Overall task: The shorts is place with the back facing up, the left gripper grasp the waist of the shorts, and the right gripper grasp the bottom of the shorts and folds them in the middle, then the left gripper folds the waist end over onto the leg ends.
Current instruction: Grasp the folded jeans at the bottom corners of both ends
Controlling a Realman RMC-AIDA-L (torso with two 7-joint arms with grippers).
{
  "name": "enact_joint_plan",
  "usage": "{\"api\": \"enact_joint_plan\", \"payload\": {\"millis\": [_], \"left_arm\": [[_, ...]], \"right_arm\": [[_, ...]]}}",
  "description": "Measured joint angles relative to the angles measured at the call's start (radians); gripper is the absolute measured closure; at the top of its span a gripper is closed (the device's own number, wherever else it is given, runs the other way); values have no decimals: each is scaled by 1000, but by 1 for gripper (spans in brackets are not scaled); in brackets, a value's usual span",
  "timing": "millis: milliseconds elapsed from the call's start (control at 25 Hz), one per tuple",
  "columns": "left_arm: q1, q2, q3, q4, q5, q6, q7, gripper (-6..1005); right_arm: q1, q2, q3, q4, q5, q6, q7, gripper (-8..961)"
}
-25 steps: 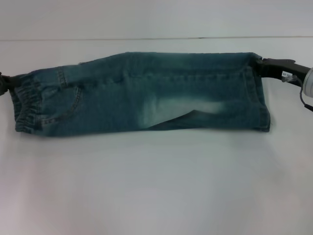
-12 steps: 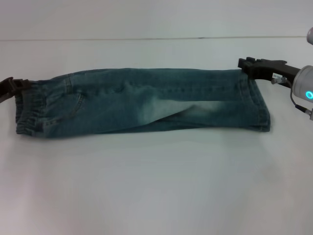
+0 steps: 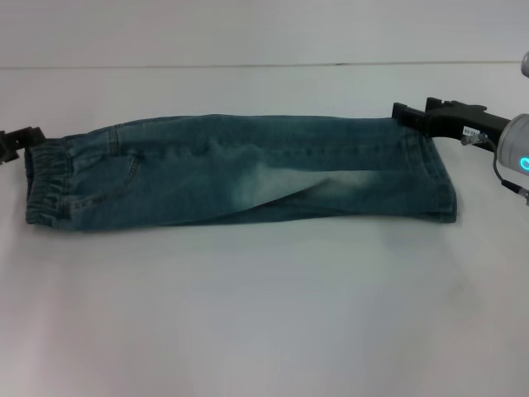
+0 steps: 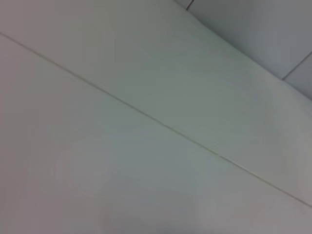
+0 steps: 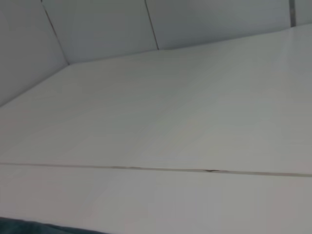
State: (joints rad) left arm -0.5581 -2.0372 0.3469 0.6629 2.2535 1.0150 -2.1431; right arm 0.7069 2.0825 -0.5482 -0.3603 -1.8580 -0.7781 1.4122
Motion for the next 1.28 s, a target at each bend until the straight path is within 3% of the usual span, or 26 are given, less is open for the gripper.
{"api": "enact_joint_plan", "payload": {"millis": [200,320,440,600,760,1280], "left_arm": [[19,0,0,32,-18,31,0,383],[37,9,2,57,-5,98,-22,177],[61,17,3,102,38,181,-111,138],[80,23,4,157,150,266,-313,104],[75,25,7,161,238,335,-407,125],[33,19,10,122,265,305,-445,192]], "right_arm": [[-12,-4,3,-8,2,-53,3,337],[-26,-13,4,-16,2,-145,11,253],[-48,-33,-1,-42,1,-310,28,159],[-72,-53,-10,-81,-13,-508,38,168],[-77,-62,-40,-99,-44,-588,52,176],[-74,-34,-138,-140,-92,-640,65,175]]}}
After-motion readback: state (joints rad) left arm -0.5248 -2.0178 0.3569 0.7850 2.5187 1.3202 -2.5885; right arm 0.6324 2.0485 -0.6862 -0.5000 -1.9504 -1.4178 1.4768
